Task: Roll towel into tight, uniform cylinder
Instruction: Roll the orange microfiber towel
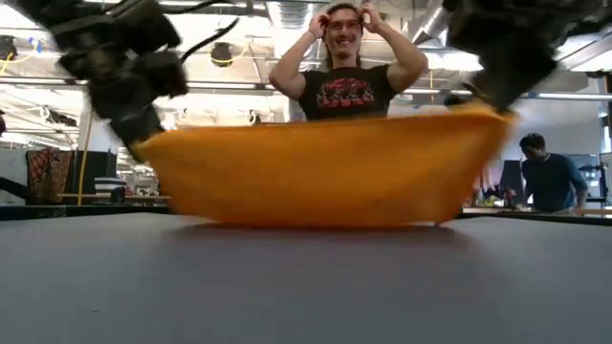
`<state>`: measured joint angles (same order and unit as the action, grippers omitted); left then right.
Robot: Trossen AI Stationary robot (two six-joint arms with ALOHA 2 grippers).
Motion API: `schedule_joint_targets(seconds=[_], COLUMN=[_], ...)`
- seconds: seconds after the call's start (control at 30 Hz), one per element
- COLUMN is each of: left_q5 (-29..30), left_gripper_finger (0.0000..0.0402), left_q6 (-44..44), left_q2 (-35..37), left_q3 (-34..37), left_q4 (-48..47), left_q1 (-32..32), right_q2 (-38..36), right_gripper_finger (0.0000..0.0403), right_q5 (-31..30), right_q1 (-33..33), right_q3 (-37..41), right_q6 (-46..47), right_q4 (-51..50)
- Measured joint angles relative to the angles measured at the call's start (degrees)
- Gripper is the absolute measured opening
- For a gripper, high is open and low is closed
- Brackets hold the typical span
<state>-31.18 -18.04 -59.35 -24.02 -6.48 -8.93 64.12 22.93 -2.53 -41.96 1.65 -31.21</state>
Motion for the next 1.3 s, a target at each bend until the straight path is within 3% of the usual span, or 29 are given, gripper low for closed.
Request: schedule_joint_targets(seconds=[0.17, 0.27, 0.33, 0.53, 0.73, 1.07, 1.3], left_q5=[3.41, 6.61, 9.69, 26.07, 37.26, 37.66, 39.89], left_gripper_finger=[0.0000, 0.0000, 0.0000, 0.0000, 0.0000, 0.0000, 0.0006], left_q6=[-17.15, -20.69, -18.49, -5.81, 2.60, 1.72, 0.74], left_q2=[0.07, 0.09, 0.09, 0.11, 0.11, -3.77, -11.68], left_q3=[10.26, 11.04, 10.16, 5.42, 1.63, 1.15, 1.15], left_q4=[24.51, 29.11, 28.91, 24.34, 18.15, 16.55, 18.42], left_q1=[12.45, 16.64, 17.30, 11.71, 4.61, -0.87, -0.85], right_q2=[2.74, 3.78, 3.77, 2.12, 3.79, 9.91, 15.35], right_gripper_finger=[0.0013, 0.0013, 0.0013, 0.0013, 0.0013, 0.0017, 0.0063], right_q5=[-0.69, -1.76, -4.91, -11.34, -19.01, -22.01, -23.42], right_q1=[-10.76, -13.27, -12.92, -5.96, 0.63, 7.70, 11.13], right_q3=[3.24, 2.43, 1.63, 0.91, 0.92, 0.94, 0.97], right_q6=[12.56, 15.51, 15.78, 15.22, 16.97, 15.68, 15.43], right_q4=[9.87, 12.94, 12.82, 6.39, -4.34, -5.73, -5.77])
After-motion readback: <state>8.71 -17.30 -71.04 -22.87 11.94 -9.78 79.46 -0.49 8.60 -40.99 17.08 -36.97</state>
